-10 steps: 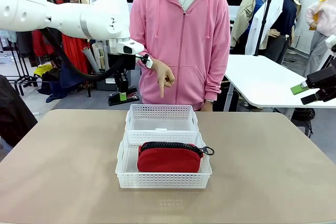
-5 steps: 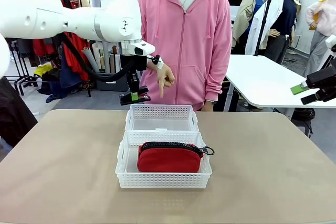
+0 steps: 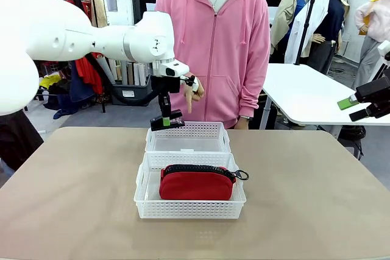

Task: Distribute items into two baskets.
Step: Place the picked Stapler into the Organizing basket as instructed by the person.

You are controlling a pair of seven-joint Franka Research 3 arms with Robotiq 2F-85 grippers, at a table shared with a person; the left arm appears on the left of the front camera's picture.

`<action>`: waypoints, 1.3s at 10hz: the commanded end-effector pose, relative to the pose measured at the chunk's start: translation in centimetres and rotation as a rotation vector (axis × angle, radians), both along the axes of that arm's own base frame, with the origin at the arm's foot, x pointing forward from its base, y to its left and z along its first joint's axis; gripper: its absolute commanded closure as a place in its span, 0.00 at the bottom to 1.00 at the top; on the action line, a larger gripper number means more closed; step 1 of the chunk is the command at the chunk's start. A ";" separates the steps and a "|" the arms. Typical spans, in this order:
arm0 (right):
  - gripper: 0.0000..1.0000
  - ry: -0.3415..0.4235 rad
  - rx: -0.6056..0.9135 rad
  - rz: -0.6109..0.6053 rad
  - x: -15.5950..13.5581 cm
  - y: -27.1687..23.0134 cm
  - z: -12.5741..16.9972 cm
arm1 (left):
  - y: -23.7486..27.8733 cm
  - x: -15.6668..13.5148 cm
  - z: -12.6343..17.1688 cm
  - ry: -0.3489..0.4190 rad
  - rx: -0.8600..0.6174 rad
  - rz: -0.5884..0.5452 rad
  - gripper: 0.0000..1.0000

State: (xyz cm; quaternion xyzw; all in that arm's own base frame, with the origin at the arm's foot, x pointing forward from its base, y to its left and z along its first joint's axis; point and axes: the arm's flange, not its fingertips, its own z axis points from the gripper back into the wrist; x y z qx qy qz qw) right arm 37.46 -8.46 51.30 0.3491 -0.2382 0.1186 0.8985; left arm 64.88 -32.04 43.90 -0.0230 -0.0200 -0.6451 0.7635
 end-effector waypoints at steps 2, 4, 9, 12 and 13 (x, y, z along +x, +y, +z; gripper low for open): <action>0.00 -0.014 0.016 0.003 0.1 0.1 0.0 | -0.9 1.6 -0.8 -0.029 0.015 -0.050 1.00; 0.00 -0.014 0.016 0.003 0.1 0.1 0.0 | -1.6 2.1 -2.1 -0.023 0.019 -0.070 1.00; 0.00 -0.014 0.016 0.003 0.1 0.1 0.0 | -2.9 2.5 -4.5 -0.011 0.020 -0.109 1.00; 0.00 -0.014 0.016 0.003 0.1 0.1 0.0 | -3.0 2.8 -5.8 0.012 0.019 -0.104 1.00; 0.00 -0.014 0.016 0.003 0.1 0.1 0.0 | -3.0 2.8 -6.1 0.016 0.020 -0.107 1.00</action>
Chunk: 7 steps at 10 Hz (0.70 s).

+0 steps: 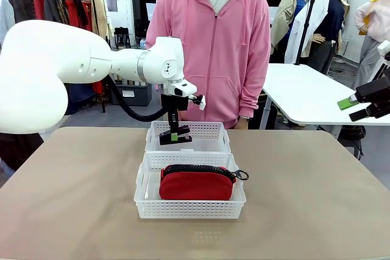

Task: Distribute items into two baskets.
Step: Place the picked Stapler into the Organizing basket as instructed by the person.

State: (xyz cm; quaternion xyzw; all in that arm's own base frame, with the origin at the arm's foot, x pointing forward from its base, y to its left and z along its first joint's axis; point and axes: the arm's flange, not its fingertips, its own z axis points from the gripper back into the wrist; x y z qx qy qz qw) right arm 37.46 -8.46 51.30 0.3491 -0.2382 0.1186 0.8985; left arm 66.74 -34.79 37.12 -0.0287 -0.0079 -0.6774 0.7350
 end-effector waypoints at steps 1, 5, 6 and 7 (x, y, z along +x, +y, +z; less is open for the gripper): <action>0.00 -0.014 0.016 0.003 0.1 0.1 0.0 | -0.4 0.9 0.3 0.001 0.013 -0.021 1.00; 0.00 -0.014 0.016 0.003 0.1 0.1 0.0 | -0.6 0.9 -0.8 0.036 0.021 -0.028 1.00; 0.00 -0.014 0.016 0.003 0.1 0.1 0.0 | -0.6 0.9 -0.8 0.042 0.018 -0.028 0.96; 0.00 -0.014 0.016 0.003 0.1 0.1 0.0 | -0.6 0.9 -0.8 0.041 0.019 -0.025 0.87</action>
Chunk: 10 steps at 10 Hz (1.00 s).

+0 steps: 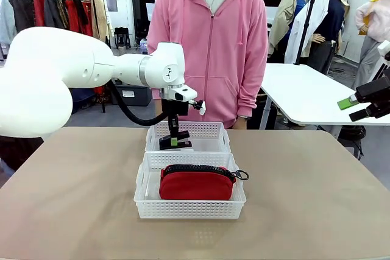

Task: Distribute items into two baskets.
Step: Place the picked Stapler into the Organizing basket as instructed by the person.

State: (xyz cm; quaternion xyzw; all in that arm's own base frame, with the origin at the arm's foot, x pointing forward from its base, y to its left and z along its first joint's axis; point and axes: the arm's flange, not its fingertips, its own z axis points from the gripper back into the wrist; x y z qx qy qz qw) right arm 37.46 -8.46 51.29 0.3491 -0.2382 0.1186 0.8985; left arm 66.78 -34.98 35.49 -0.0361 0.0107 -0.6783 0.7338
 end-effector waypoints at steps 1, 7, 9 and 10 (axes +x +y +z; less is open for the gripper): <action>0.00 -0.014 0.016 0.003 0.1 0.1 0.0 | -0.4 0.9 0.8 0.007 0.001 -0.021 0.75; 0.00 -0.014 0.016 0.003 0.1 0.1 0.0 | -0.2 0.6 1.5 0.004 -0.006 -0.031 0.00; 0.00 -0.014 0.016 0.003 0.1 0.1 0.0 | -0.1 0.0 3.3 -0.008 0.008 -0.029 0.00; 0.00 -0.014 0.016 0.003 0.1 0.1 0.0 | 0.1 -0.5 4.2 -0.012 0.015 -0.031 0.00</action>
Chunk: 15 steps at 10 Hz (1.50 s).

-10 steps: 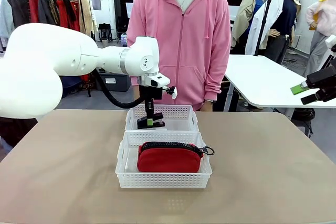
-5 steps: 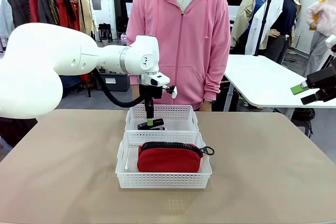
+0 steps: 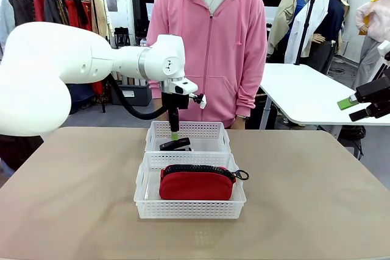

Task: Distribute items into two baskets.
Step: Place the picked Stapler into the Organizing basket as instructed by the person.

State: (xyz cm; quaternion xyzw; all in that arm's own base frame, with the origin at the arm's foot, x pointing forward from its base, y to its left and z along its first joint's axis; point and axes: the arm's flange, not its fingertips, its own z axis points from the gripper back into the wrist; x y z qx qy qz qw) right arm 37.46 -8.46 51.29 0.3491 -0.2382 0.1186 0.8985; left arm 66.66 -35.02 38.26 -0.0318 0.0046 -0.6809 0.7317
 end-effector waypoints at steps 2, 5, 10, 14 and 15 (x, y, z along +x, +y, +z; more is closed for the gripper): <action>0.00 -0.014 0.016 0.003 0.1 0.1 0.0 | 0.5 -1.3 3.0 -0.013 0.012 -0.017 0.00; 0.00 -0.014 0.016 0.003 0.1 0.1 0.0 | 1.5 -2.3 4.7 0.018 -0.025 -0.021 0.00; 0.00 -0.014 0.016 0.003 0.1 0.1 0.0 | 0.4 -1.0 4.2 -0.024 0.000 -0.002 0.00; 0.00 -0.014 0.016 0.003 0.1 0.1 0.0 | 0.4 -1.0 4.2 -0.024 0.000 -0.002 0.00; 0.00 -0.014 0.016 0.003 0.1 0.1 0.0 | 0.4 -1.0 4.2 -0.024 0.000 -0.002 0.00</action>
